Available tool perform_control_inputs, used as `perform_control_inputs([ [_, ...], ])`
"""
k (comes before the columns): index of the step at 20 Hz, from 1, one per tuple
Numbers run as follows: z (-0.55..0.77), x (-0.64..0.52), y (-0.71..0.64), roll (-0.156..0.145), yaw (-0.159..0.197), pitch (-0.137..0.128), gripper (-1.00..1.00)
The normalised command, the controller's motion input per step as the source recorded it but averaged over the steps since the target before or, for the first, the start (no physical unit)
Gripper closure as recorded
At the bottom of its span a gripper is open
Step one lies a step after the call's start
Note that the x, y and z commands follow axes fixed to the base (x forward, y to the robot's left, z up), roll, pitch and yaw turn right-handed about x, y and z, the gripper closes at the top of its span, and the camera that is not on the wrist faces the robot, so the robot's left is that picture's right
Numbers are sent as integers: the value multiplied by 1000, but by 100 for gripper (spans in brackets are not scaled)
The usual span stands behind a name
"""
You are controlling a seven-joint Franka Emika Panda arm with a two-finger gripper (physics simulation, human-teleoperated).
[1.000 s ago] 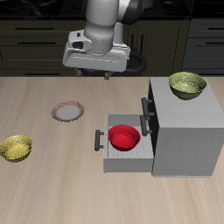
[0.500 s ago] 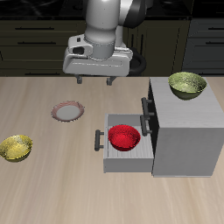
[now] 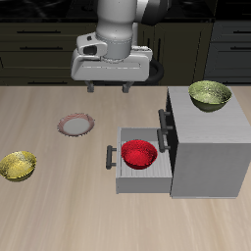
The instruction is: Place the red bowl on the plate
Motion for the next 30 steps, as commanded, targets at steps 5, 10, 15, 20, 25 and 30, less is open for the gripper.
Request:
perform_control_inputs([
  [5,37,253,-39,-16,-1,8,-100],
  [10,-48,91,0,6,10,12,-100],
  [15,-475,281,249,93,475,137,-100],
  [20,-281,113,162,19,484,21,-100],
  [25,-341,-29,206,69,484,57,-100],
  [30,-242,-96,166,31,378,-39,-100],
])
